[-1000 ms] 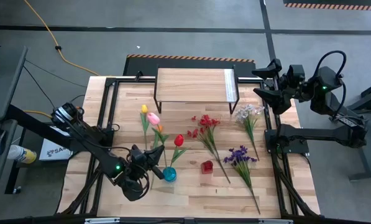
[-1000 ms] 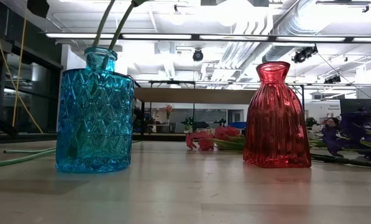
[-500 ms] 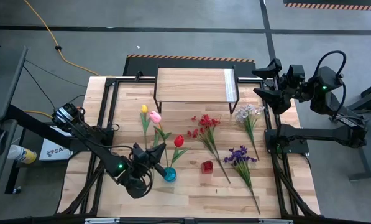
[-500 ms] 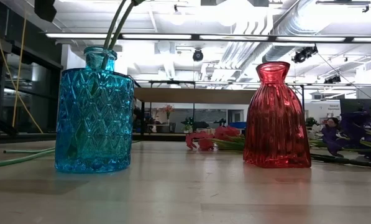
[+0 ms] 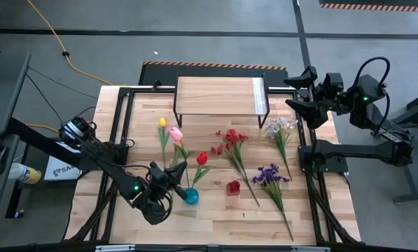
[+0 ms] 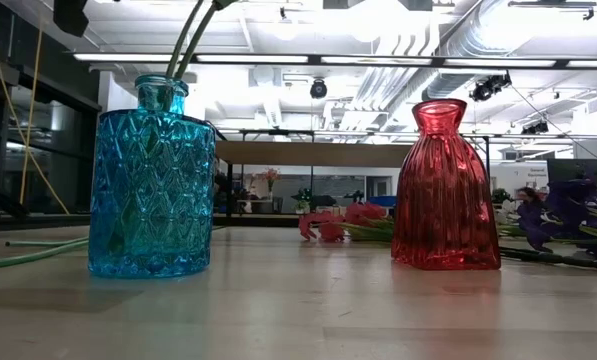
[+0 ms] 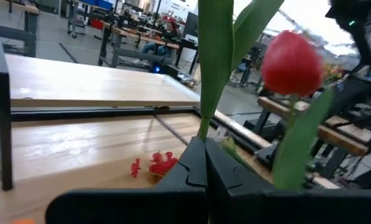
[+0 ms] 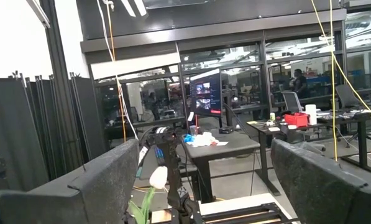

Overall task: Pick and place flowers into a vace then onto a shelf
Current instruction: Put the pink tulip into the blue transparent vase

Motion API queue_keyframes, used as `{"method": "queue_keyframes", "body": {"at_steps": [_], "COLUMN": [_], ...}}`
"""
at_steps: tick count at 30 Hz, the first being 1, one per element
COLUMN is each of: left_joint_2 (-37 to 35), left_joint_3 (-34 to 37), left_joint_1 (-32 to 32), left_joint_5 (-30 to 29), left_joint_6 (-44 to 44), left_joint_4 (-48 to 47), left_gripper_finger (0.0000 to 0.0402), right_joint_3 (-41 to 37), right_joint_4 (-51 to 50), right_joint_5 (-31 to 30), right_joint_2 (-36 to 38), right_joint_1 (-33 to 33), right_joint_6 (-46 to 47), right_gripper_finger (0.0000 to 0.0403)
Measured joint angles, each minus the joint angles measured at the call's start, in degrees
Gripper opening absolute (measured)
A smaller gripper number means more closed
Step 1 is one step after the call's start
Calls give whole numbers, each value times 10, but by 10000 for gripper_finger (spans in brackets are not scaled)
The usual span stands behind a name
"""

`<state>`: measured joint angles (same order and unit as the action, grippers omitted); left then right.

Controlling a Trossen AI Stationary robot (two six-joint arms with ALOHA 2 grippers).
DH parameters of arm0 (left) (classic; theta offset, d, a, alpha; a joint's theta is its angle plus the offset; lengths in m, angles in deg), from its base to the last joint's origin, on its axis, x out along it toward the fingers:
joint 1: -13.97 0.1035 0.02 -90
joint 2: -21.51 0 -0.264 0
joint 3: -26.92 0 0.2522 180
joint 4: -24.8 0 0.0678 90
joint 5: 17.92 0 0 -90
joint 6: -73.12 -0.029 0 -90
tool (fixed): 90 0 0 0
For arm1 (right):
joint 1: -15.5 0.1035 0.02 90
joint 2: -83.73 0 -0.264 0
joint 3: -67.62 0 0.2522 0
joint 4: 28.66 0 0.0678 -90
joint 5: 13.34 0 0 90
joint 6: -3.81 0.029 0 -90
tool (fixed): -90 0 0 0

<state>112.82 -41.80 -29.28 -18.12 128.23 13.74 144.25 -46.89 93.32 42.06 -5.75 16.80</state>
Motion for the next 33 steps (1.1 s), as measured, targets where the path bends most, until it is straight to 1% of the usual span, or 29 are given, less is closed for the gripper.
{"method": "queue_keyframes", "body": {"at_steps": [7,14,17,21,29,33], "left_joint_2": [12,33,37,42,41,41], "left_joint_3": [-1,0,-1,0,0,0], "left_joint_1": [-12,-19,-22,-23,-22,-26], "left_joint_5": [0,12,15,45,103,119], "left_joint_6": [2,10,34,41,56,62], "left_joint_4": [0,5,8,7,9,8], "left_gripper_finger": [20,25,27,32,55,53], "right_joint_3": [0,0,0,0,0,0], "right_joint_4": [0,18,22,22,22,22], "right_joint_5": [0,2,4,7,7,7], "right_joint_2": [-3,-18,-24,-30,-30,-30], "right_joint_1": [0,0,0,0,0,0], "right_joint_6": [-2,-4,-2,-1,4,5], "right_gripper_finger": [354,354,354,353,354,354]}}
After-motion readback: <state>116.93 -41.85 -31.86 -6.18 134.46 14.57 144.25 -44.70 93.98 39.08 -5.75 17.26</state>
